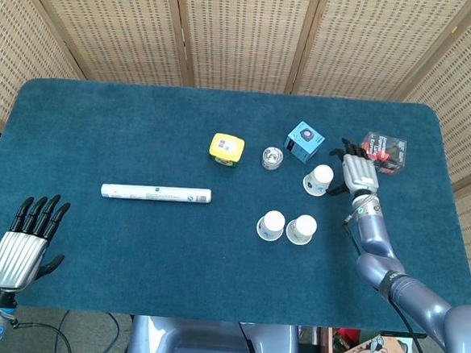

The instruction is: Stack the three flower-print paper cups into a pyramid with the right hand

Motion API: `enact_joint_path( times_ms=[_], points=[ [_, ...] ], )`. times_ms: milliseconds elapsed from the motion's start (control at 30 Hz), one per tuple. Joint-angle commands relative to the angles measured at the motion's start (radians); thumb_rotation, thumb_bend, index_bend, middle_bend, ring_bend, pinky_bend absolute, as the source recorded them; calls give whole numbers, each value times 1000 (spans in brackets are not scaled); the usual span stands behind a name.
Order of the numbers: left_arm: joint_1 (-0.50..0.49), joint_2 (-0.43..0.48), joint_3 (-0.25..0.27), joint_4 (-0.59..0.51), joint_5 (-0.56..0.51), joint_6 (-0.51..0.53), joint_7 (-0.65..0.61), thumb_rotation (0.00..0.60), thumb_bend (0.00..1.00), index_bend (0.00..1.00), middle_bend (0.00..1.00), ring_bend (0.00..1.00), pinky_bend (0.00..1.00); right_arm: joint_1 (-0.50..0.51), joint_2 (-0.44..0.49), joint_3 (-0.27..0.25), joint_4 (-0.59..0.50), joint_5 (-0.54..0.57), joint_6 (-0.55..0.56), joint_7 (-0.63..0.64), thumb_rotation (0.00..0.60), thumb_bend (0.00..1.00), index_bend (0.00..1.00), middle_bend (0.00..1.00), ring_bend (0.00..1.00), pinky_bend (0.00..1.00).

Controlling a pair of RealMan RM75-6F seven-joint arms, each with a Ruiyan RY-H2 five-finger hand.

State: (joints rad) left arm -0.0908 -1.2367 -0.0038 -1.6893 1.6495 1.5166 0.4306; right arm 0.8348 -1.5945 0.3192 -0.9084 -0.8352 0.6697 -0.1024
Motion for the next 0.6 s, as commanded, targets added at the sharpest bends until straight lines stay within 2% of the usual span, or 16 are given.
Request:
enact_joint_path(
  times_ms=[33, 167, 233, 400, 600],
  points=[
    [-1, -1, 0, 1, -1, -2, -1, 600, 207, 0, 0, 0, 0, 1, -8, -1, 7, -10, -4, 10, 600, 122, 258, 0, 0, 0],
    [-3, -2, 3, 3, -1, -7, -2, 600, 207, 0, 0, 0, 0, 0, -19, -1, 22, -26, 6, 20, 600, 122, 297, 0, 0, 0],
    [-3, -1, 5, 3, 4, -5, -6, 600, 207, 0, 0, 0, 0, -2, -28, -1, 35, -38, 17, 30, 600, 122, 360, 2, 0, 0],
    [-4, -1, 6, 1, 10, -2, -8, 600, 206, 0, 0, 0, 0, -6, -42, 2, 58, -59, 22, 56, 600, 122, 440, 46, 0, 0],
    [-6, -1, 9, -1, 13, -4, -8, 600, 206, 0, 0, 0, 0, -11, -51, 3, 65, -81, 22, 83, 600, 122, 452, 55, 0, 0]
  ],
)
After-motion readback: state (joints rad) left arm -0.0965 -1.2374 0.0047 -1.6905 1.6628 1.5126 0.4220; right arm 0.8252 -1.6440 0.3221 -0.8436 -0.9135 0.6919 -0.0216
